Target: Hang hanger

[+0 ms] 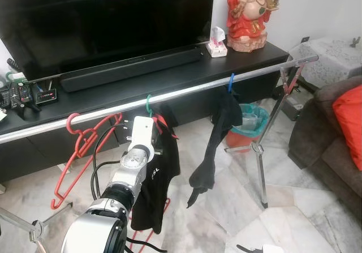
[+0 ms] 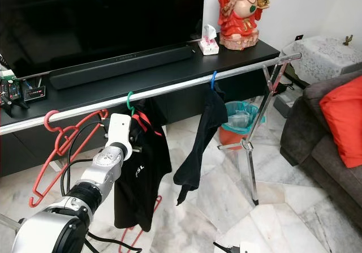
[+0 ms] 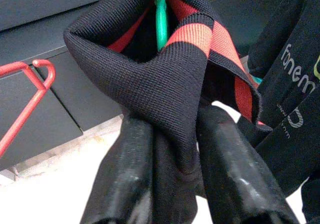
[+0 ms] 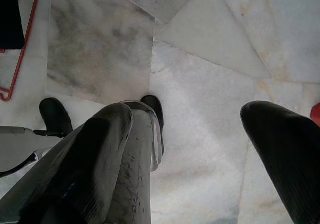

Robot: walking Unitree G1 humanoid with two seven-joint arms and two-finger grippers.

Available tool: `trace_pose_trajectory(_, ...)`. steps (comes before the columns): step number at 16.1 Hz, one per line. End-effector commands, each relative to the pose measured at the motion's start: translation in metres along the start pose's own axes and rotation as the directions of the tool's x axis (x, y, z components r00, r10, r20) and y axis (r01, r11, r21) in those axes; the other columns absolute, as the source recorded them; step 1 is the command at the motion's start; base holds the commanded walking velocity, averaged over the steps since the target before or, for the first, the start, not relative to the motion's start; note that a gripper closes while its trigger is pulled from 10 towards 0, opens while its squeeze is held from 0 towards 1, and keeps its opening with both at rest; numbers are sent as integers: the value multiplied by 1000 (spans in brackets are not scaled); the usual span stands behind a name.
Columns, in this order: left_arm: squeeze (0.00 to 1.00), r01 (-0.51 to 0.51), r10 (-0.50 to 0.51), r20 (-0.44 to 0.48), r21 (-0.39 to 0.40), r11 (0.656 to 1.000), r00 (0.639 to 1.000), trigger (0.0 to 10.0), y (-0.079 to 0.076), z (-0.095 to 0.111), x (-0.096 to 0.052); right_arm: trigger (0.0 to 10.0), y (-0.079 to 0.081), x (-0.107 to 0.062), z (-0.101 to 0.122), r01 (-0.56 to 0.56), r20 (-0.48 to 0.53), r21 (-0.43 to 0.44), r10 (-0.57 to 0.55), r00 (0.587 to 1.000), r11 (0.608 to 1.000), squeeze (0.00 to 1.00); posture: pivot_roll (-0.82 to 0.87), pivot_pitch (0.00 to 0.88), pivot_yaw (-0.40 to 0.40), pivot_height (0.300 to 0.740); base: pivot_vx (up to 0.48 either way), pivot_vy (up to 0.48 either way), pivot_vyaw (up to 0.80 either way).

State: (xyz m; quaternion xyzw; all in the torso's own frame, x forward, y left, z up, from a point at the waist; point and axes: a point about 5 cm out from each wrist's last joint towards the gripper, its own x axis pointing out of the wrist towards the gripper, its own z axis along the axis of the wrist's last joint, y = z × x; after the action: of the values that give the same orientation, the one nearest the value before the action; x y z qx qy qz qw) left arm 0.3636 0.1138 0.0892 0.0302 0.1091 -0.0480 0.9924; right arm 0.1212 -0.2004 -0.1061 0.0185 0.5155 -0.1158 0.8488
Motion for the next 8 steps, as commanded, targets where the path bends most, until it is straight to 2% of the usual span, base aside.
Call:
trace_pose_trajectory(1,1000,4,-4,6,-10,1000,1000,10000,2,-2,-2,10000,0,0,-1,2,0,4,-2,1000,1000,0,-170,0,43,740,0,0,0)
trace_pose_trajectory(7,1000,81,-82,39,24,996,996,10000,6,-6,-13,10000,0,0,-1,2,1,3,-2,1000,1000,0,-163,0,46,740,0,0,0)
trace_pose_trajectory(8,1000,103,-105,70,37,994,992,10000,11,-4,-22,10000,0,0,-1,2,1,3,-2,1000,1000,0,-153,0,43,740,0,0,0)
